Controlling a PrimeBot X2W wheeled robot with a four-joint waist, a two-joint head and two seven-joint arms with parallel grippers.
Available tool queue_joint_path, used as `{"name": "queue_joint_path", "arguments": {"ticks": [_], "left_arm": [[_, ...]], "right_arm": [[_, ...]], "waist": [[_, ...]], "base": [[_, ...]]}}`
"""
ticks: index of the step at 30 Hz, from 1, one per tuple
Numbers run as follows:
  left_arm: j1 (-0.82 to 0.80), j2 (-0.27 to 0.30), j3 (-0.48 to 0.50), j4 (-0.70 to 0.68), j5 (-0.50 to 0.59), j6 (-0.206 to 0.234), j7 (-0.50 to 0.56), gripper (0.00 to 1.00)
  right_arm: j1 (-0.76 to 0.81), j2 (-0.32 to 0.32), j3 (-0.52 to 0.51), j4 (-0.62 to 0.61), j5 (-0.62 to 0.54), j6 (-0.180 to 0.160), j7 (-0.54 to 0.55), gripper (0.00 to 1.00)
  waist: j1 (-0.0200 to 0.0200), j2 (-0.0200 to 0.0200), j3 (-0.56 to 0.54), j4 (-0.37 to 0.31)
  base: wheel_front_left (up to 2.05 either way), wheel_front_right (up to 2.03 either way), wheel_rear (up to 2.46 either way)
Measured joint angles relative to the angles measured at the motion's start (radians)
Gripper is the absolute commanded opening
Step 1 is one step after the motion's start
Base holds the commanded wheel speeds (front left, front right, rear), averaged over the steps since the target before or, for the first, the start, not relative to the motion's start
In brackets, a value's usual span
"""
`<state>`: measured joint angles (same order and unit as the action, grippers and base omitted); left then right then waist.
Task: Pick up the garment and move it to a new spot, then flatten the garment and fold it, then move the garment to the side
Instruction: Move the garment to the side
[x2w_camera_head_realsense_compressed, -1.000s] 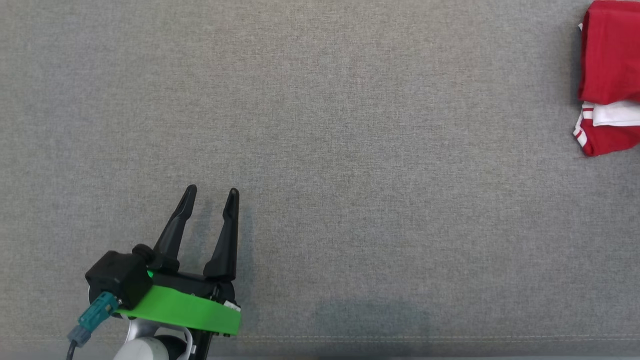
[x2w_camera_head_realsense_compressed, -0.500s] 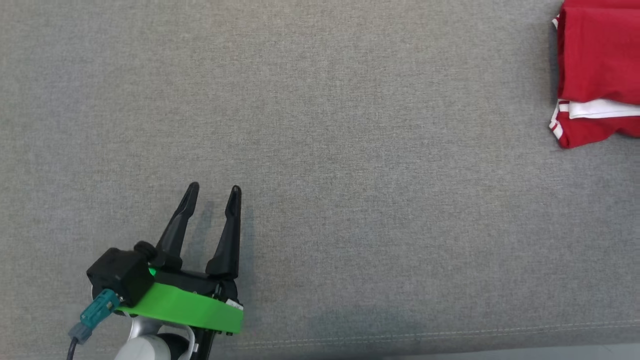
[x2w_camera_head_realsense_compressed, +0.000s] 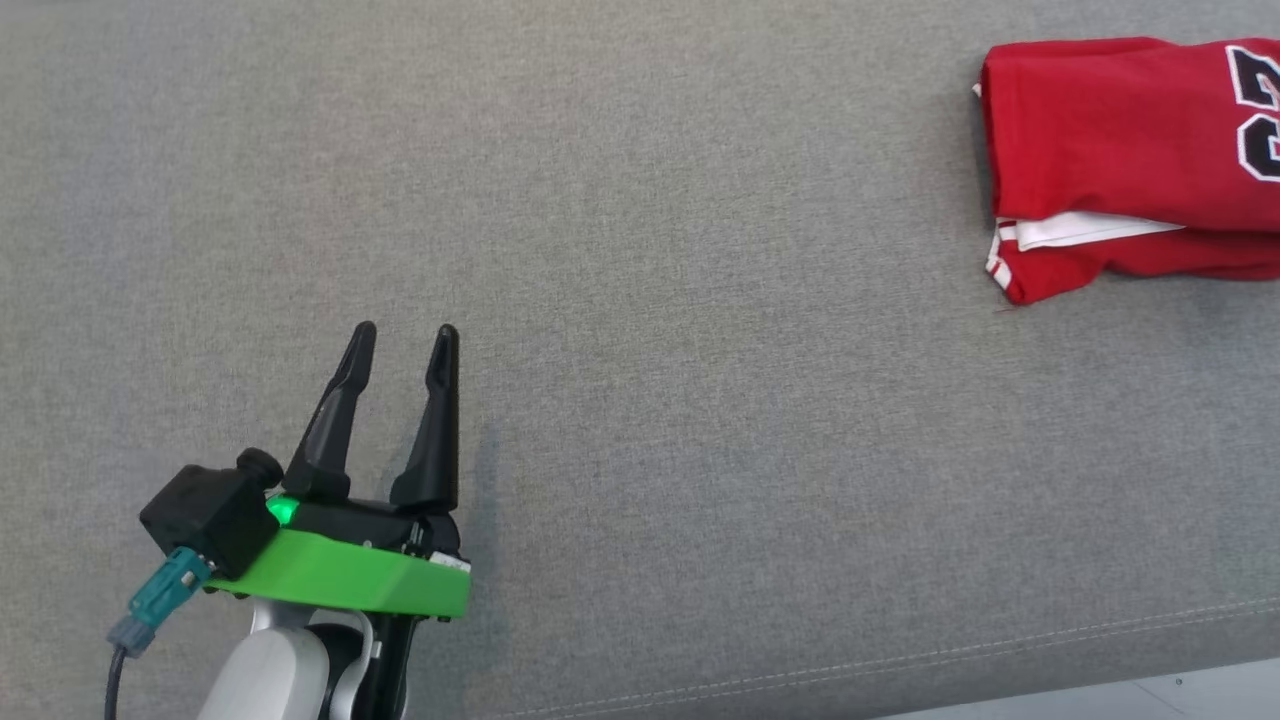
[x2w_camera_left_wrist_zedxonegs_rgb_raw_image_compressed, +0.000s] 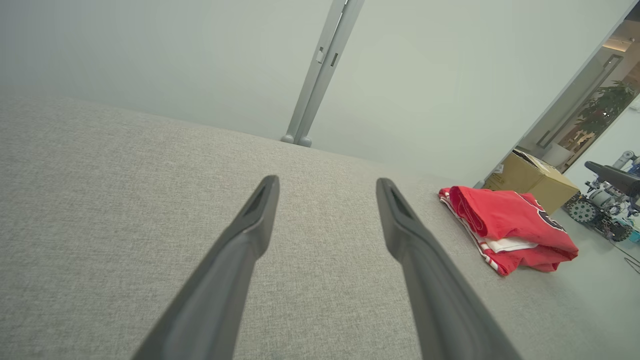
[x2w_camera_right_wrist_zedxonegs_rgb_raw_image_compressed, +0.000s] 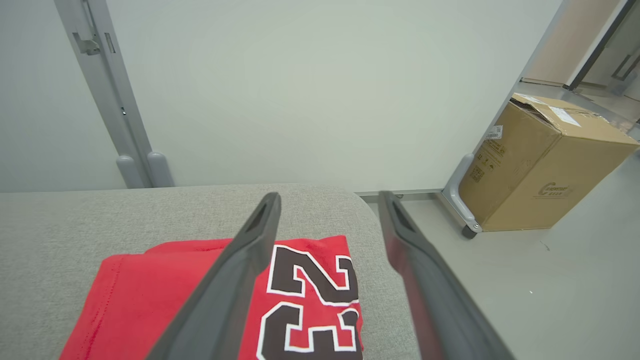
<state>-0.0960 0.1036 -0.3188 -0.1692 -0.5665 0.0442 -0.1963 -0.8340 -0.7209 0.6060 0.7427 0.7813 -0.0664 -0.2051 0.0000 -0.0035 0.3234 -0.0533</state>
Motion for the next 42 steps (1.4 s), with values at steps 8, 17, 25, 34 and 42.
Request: {"name": "queue_joint_path", "arguments": {"ticks": [8,17,25,34,42], "left_arm": [[0.009,-0.007,0.046,0.101,0.009,0.028,-0.023,1.0],[0.055,-0.023,0.068,0.164,0.008,0.044,-0.032,1.0],[0.099,-0.025,0.093,0.19,0.02,0.054,-0.04,1.0],[0.134,-0.024,0.13,0.193,0.055,0.063,-0.047,1.0],[0.164,-0.024,0.149,0.194,0.095,0.071,-0.052,1.0]], "right_arm": [[0.036,0.067,0.023,-0.06,-0.016,0.016,-0.037,1.0],[0.185,0.156,0.01,-0.141,0.002,0.003,-0.047,1.0],[0.303,0.243,-0.07,-0.315,-0.025,-0.044,-0.049,1.0],[0.468,0.338,-0.066,-0.425,-0.129,-0.059,-0.049,1.0],[0.592,0.402,-0.122,-0.479,-0.199,-0.059,-0.049,1.0]], "waist": [[0.0,0.0,-0.101,-0.036],[0.0,0.0,-0.205,-0.046],[0.0,0.0,-0.287,-0.025],[0.0,0.0,-0.309,0.009],[0.0,0.0,-0.309,0.015]], "base": [[0.0,0.0,0.0],[0.0,0.0,0.0],[0.0,0.0,0.0],[0.0,0.0,0.0],[0.0,0.0,0.0]]}}
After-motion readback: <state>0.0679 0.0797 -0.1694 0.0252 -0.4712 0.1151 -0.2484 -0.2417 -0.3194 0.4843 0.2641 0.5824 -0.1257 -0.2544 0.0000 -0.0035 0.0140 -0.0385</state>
